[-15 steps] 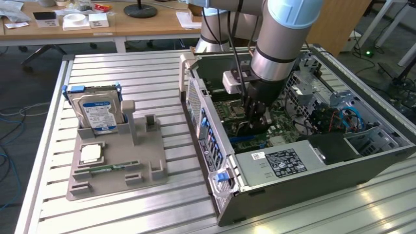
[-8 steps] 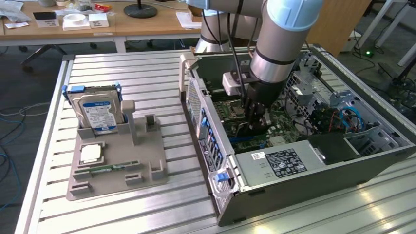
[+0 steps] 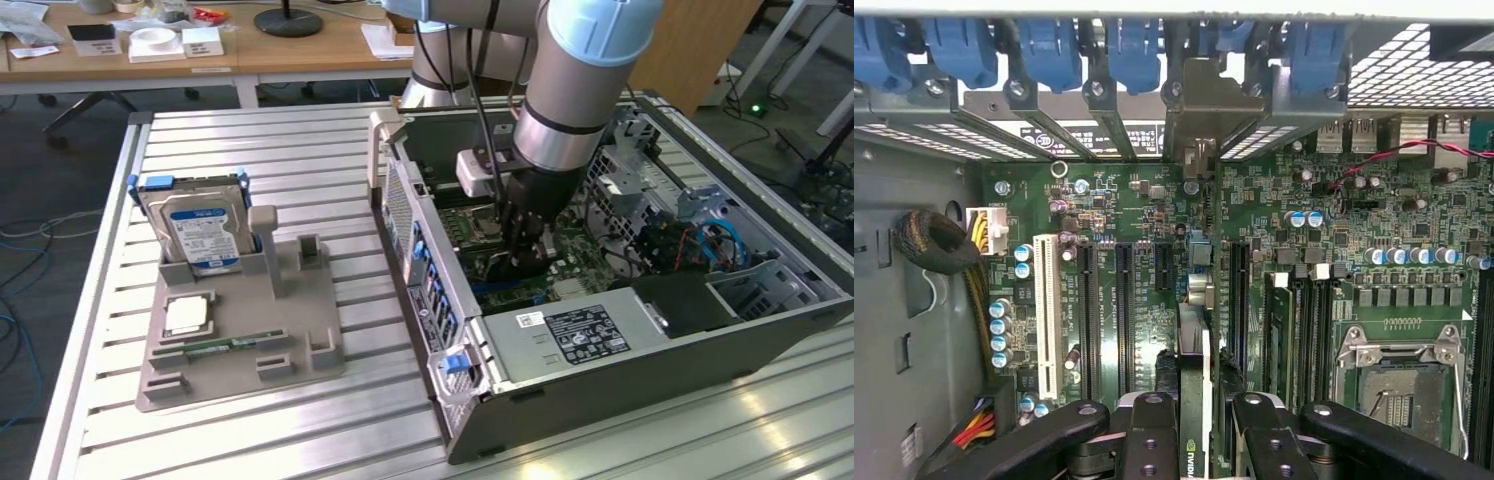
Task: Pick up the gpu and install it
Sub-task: 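Insert the gpu into the slot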
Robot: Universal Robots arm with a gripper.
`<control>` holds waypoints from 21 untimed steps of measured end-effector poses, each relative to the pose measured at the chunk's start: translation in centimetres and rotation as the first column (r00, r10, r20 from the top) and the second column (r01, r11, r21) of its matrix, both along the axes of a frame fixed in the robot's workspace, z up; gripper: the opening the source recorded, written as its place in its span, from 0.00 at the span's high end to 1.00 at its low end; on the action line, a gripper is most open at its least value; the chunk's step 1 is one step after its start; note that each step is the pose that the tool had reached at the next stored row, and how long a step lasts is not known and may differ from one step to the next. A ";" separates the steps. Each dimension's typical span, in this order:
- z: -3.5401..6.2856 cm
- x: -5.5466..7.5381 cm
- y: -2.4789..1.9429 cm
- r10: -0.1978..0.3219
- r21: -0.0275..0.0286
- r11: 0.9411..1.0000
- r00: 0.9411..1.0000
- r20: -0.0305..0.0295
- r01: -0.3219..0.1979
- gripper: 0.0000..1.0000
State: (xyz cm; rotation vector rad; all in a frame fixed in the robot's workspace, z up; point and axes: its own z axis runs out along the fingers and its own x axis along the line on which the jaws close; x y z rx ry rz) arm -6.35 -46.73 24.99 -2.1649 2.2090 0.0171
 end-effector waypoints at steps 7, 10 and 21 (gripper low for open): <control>-0.13 0.0 0.00 0.000 0.000 1.000 1.000 0.000 0.000 0.74; -0.14 0.0 0.00 0.000 0.000 1.000 1.000 0.000 0.000 0.74; -0.27 -0.1 0.00 0.000 0.000 1.000 1.000 0.000 0.000 0.74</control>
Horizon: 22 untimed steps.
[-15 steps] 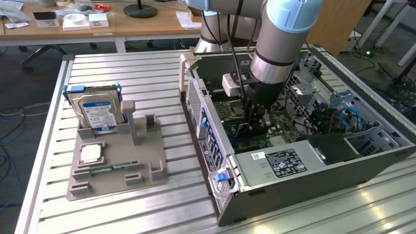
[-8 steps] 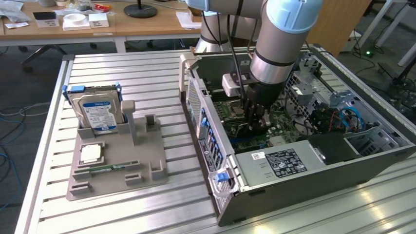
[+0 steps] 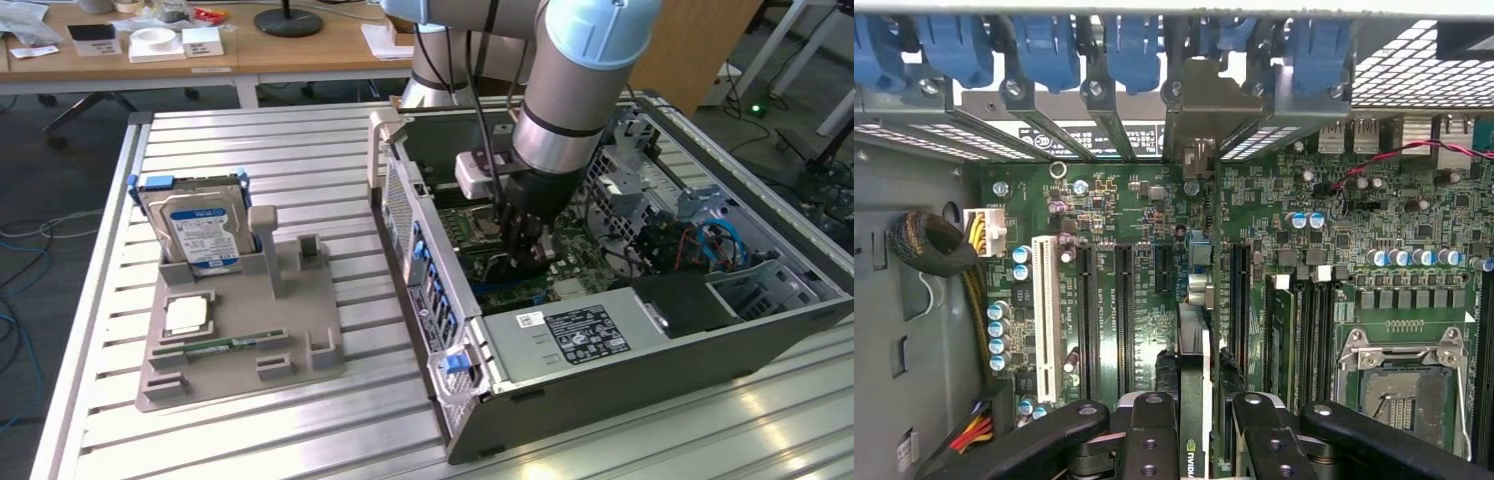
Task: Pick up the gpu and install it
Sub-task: 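Insert the gpu into the slot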
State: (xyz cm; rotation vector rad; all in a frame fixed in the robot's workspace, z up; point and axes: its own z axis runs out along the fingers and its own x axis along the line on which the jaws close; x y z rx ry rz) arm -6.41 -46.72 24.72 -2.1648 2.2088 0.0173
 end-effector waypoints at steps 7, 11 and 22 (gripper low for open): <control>-0.20 0.0 0.00 0.000 0.000 1.000 1.000 0.000 0.000 0.74; -0.25 0.0 -0.01 0.000 -0.001 1.000 1.000 0.000 0.000 0.74; -0.29 -0.1 0.01 0.000 -0.001 1.000 1.000 0.000 0.000 0.74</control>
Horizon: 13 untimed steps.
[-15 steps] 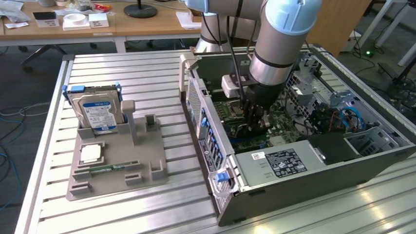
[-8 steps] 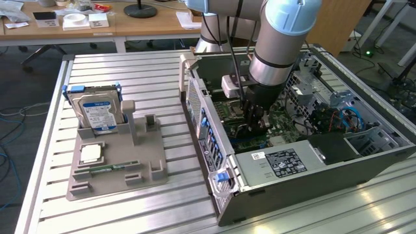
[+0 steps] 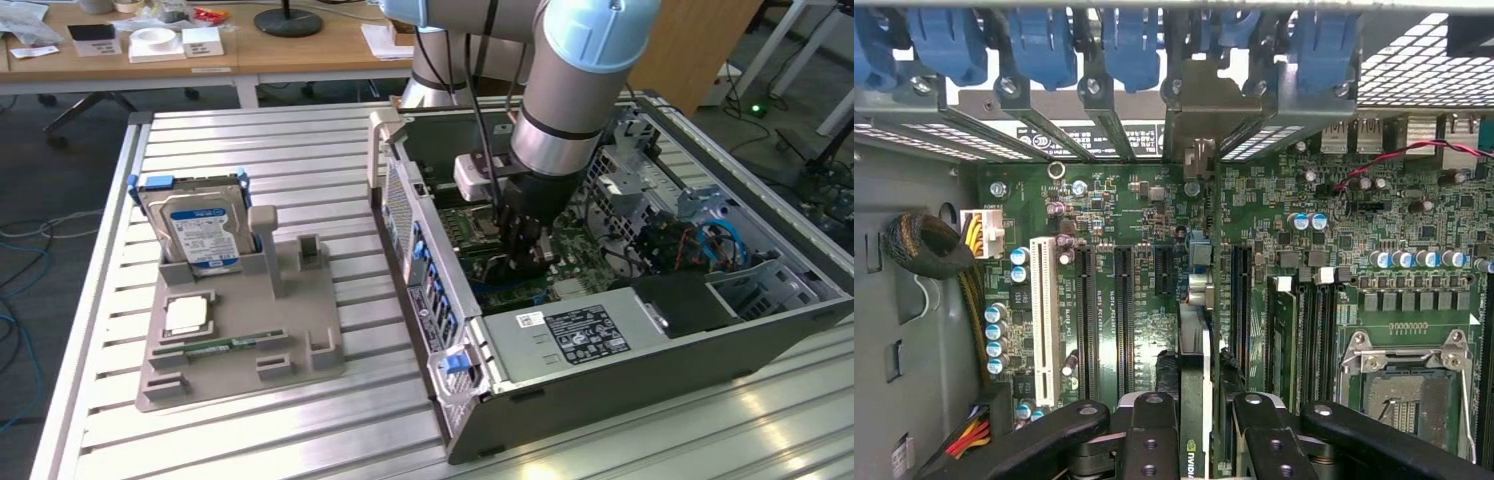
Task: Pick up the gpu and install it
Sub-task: 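Insert the gpu into the slot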
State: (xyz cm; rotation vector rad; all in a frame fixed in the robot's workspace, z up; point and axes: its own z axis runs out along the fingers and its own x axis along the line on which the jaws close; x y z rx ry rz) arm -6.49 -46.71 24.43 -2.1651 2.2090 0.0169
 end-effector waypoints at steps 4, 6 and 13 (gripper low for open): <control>-0.04 -0.1 0.01 0.000 0.000 1.000 1.000 0.000 0.000 0.74; -0.07 -0.1 0.01 0.000 0.000 1.000 1.000 0.000 0.000 0.74; -0.22 -0.2 0.01 0.000 0.000 1.000 1.000 0.000 0.000 0.74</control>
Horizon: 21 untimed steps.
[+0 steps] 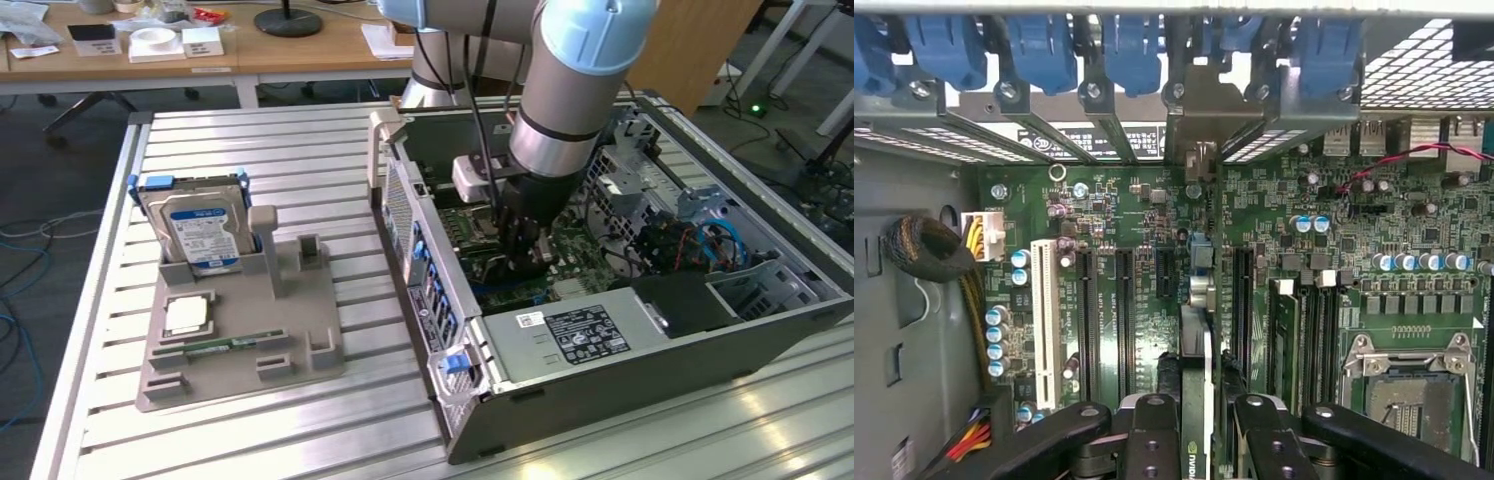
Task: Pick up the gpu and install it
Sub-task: 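Insert the gpu into the slot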
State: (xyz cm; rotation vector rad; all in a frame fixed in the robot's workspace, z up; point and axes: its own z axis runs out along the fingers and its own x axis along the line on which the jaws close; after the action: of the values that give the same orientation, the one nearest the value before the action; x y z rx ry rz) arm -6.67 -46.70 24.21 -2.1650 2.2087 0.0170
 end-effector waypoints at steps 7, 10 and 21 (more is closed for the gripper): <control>-1.54 -0.1 0.00 0.000 0.000 1.000 1.000 0.000 0.000 0.01; -1.54 -0.1 0.00 0.000 0.000 1.000 1.000 0.000 0.000 0.01; -1.54 -0.1 0.00 0.000 0.000 1.000 1.000 0.000 0.000 0.01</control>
State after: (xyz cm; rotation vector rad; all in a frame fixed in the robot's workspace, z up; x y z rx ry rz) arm -6.78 -46.70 22.67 -2.1649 2.2091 0.0170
